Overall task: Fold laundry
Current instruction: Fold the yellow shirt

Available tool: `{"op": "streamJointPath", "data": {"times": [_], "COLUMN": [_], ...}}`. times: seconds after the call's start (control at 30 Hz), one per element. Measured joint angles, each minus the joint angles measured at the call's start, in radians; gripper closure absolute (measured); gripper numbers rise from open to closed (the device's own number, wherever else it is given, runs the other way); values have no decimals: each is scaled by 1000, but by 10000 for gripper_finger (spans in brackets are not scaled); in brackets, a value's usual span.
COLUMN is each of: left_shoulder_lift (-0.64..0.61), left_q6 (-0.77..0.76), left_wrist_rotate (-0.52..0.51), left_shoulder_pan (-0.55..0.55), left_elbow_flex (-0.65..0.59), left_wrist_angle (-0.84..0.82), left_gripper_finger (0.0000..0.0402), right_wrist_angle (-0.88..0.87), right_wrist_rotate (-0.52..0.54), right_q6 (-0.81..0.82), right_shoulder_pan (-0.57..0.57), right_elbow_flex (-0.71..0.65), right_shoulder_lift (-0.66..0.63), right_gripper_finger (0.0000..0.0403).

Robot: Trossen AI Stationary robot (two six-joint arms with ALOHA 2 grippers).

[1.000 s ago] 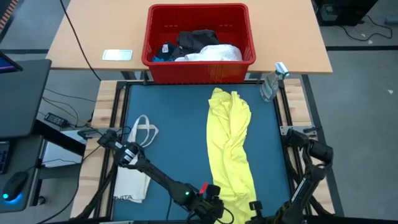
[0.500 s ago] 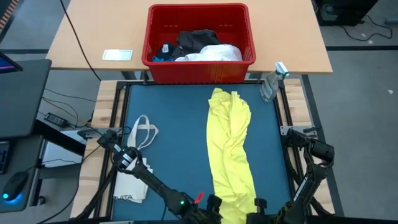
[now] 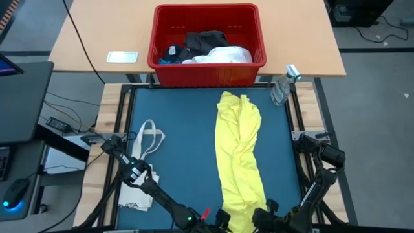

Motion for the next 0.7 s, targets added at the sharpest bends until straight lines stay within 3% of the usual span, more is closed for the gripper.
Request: {"op": "streamJointPath", "data": {"times": [0.27,0.5,0.7], "left_shoulder_lift": [8,-44,-137], "left_q6": [7,-257,-373], "left_wrist_rotate": [-13,2,0], "left_shoulder_pan": [2,32,88], "left_elbow_flex": [0,-9,-6], "left_wrist_angle": [9,-87,-189], "left_gripper_finger": [138,138,139], "right_wrist_angle": [-10,-10,-76], "right_wrist_rotate": [-10,8,22], "right_q6": [1,55,53], "right_shoulder_pan": [-1,-11,-80], "right_elbow_flex": [0,0,0], "right_shoulder_lift": [0,0,0], "right_gripper_finger": [392,393,393]}}
